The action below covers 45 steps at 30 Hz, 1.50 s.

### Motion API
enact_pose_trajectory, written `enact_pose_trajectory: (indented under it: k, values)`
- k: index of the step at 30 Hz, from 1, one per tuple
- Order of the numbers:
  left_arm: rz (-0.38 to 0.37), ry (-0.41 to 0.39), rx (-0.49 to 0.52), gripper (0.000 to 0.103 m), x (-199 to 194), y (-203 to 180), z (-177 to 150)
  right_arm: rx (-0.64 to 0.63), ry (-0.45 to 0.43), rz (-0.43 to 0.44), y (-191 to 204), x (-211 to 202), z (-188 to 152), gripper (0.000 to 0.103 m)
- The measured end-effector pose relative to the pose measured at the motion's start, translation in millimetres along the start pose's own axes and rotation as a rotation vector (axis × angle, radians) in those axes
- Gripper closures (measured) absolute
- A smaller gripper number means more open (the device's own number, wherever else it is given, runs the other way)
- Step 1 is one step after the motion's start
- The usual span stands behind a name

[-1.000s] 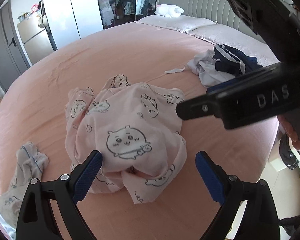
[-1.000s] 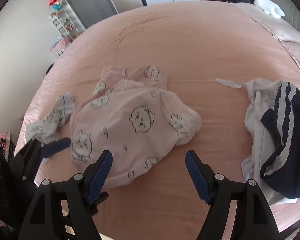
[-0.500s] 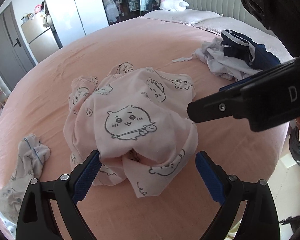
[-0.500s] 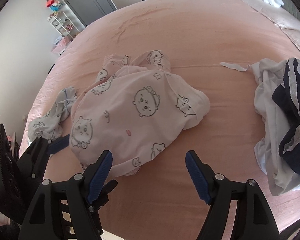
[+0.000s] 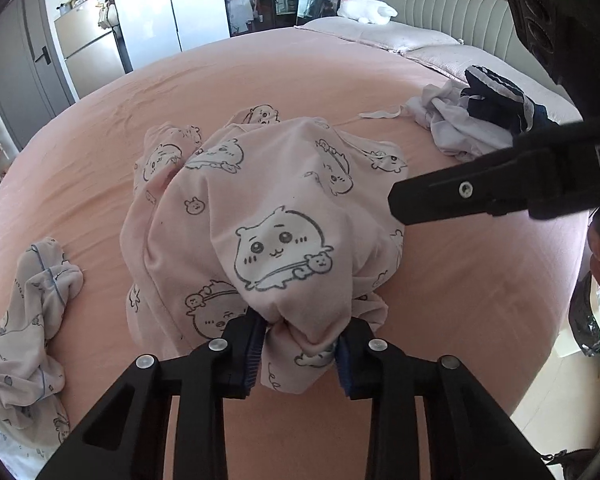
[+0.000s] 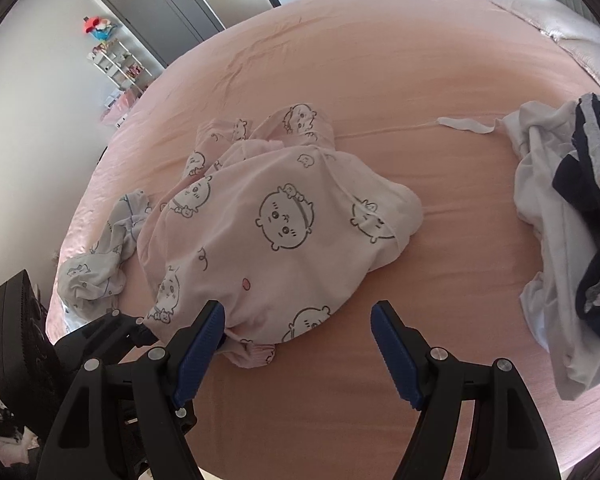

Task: Fold clothes

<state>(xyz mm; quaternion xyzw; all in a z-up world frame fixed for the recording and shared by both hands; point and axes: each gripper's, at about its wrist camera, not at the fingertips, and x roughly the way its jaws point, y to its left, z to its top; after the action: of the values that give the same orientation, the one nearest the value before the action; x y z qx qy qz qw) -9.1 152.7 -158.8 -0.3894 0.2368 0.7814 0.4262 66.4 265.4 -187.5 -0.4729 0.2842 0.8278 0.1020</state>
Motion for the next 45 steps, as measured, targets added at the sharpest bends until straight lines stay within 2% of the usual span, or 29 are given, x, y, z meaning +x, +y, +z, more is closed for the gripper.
enact_pose_trajectory:
  k: [3,8,12,19,23,28,34,36,37,38,40,45]
  values:
    - [-0.011,-0.009,-0.002,0.086,-3.1,2.6,3.5,-0.044,-0.011,-0.007,6.1,-0.1,-2.1,0.028]
    - [-0.103,-0.018,-0.064,0.088,-15.1,19.2,13.9,-0.095,-0.069,-0.003,9.2,-7.6,-12.0,0.028]
    - [-0.097,-0.026,-0.073,0.088,-21.3,28.5,20.8,-0.151,-0.104,-0.046,11.7,-5.8,-23.4,0.028]
    - [-0.148,-0.039,-0.106,0.089,-32.3,39.8,31.6,-0.273,-0.154,-0.098,28.3,4.3,-41.4,0.028]
    - [-0.138,-0.047,-0.086,0.089,-38.5,38.8,39.4,-0.274,-0.120,0.001,36.3,16.6,-39.6,0.028]
    - [-0.139,-0.038,-0.076,0.089,-39.4,39.2,42.2,-0.192,-0.083,0.113,33.7,26.1,-33.3,0.028]
    - [-0.124,-0.034,-0.065,0.089,-39.9,40.5,41.9,-0.218,-0.109,0.091,40.2,27.9,-29.6,0.028]
    - [-0.124,-0.034,-0.064,0.089,-40.2,41.0,42.1,-0.206,-0.111,0.108,41.8,27.8,-27.3,0.033]
    - [-0.121,-0.035,-0.060,0.089,-40.5,40.6,42.4,-0.199,-0.106,0.121,42.8,28.6,-26.6,0.041]
    - [-0.117,-0.035,-0.056,0.089,-40.8,39.8,42.6,-0.196,-0.093,0.129,44.0,31.0,-25.6,0.057]
    - [-0.107,-0.036,-0.045,0.089,-41.1,38.4,42.9,-0.196,-0.080,0.108,46.2,34.7,-24.6,0.072]
    - [-0.097,-0.033,-0.031,0.089,-41.8,36.4,41.2,-0.174,-0.060,0.161,48.3,40.9,-23.2,0.084]
